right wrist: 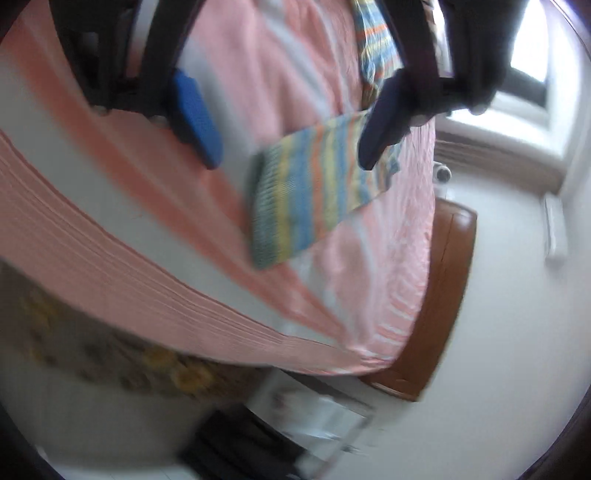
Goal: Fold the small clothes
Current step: 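Grasp the sweater edge with the right gripper and lift it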
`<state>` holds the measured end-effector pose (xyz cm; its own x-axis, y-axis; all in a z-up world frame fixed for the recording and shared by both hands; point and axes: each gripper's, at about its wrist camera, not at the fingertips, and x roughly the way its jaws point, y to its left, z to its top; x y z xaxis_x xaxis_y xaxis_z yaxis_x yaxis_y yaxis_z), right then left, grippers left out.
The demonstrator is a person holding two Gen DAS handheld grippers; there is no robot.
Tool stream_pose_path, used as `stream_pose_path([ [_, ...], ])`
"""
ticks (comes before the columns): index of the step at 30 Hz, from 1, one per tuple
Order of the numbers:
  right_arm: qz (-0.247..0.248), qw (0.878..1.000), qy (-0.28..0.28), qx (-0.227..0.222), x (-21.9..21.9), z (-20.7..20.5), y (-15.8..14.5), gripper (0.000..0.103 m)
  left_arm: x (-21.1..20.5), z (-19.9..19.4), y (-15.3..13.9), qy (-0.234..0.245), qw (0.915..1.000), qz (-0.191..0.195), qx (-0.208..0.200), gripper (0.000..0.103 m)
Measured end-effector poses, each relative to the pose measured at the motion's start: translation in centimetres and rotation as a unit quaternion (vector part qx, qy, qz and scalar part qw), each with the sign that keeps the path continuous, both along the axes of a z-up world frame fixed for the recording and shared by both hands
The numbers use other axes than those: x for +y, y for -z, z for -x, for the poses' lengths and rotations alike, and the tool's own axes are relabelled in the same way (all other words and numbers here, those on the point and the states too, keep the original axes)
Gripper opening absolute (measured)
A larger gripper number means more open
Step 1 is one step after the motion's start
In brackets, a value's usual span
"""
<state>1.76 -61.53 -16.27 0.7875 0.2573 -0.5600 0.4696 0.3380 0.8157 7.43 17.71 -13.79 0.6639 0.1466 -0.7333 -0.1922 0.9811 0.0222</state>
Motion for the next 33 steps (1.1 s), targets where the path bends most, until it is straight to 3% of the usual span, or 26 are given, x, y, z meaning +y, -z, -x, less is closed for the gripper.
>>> stream_pose_path([
  [3, -0.028, 1.000, 0.000, -0.010, -1.9, -1.9, 1.4, 0.055, 0.1, -0.1, 0.0, 0.000, 1.0000, -0.002, -0.001, 0.103],
  [6, -0.049, 0.999, -0.007, -0.018, -3.4, -4.0, 2.5, 0.053, -0.1, 0.0, 0.1, -0.002, 1.0000, -0.004, -0.003, 0.103],
  [10, -0.037, 0.999, -0.028, -0.008, -3.5, -7.0, 3.2, 0.040, -0.3, 0.0, 0.2, -0.006, 0.9999, -0.008, -0.005, 0.103],
  [11, -0.028, 0.999, -0.038, 0.000, -3.2, -7.6, 3.2, 0.029, -0.3, -0.1, 0.2, -0.007, 0.9999, -0.009, -0.005, 0.103],
  [12, -0.012, 0.999, -0.048, 0.013, -3.4, -8.6, 3.0, 0.011, -0.3, 0.0, 0.2, -0.007, 0.9999, -0.009, -0.005, 0.103],
  [13, 0.006, 0.998, -0.052, 0.023, -2.8, -8.9, 2.7, 0.002, -0.3, 0.0, 0.2, -0.007, 0.9999, -0.008, -0.005, 0.103],
  [15, 0.063, 0.996, -0.053, 0.029, -2.1, -9.4, 0.6, 0.003, -0.3, -0.1, 0.2, -0.006, 0.9999, -0.007, -0.005, 0.103],
  [18, 0.136, 0.988, -0.074, -0.013, 0.7, -11.1, -5.4, 0.003, -0.4, -0.1, 0.3, -0.006, 0.9999, -0.007, -0.004, 0.103],
  [21, 0.187, 0.969, -0.143, -0.071, 6.6, -14.8, -12.1, 0.003, -0.4, -0.1, 0.3, -0.005, 1.0000, -0.006, -0.004, 0.103],
  [23, 0.201, 0.956, -0.194, -0.094, 11.5, -16.6, -14.7, 0.003, -0.4, -0.2, 0.3, -0.002, 1.0000, -0.004, -0.003, 0.103],
  [26, 0.213, 0.930, -0.273, -0.125, 20.2, -20.1, -16.9, 0.003, -0.3, -0.2, 0.3, 0.001, 1.0000, -0.001, -0.003, 0.103],
  [30, 0.222, 0.900, -0.349, -0.134, 30.8, -24.3, -15.7, 0.004, -0.2, -0.2, 0.3, 0.002, 1.0000, -0.001, -0.003, 0.103],
  [32, 0.201, 0.895, -0.379, -0.123, 34.4, -26.5, -13.5, 0.017, -0.3, -0.2, 0.3, 0.002, 1.0000, -0.001, -0.003, 0.103],
  [33, 0.174, 0.897, -0.391, -0.108, 35.6, -27.6, -12.0, 0.046, -0.2, -0.2, 0.3, 0.002, 1.0000, -0.001, -0.003, 0.103],
])
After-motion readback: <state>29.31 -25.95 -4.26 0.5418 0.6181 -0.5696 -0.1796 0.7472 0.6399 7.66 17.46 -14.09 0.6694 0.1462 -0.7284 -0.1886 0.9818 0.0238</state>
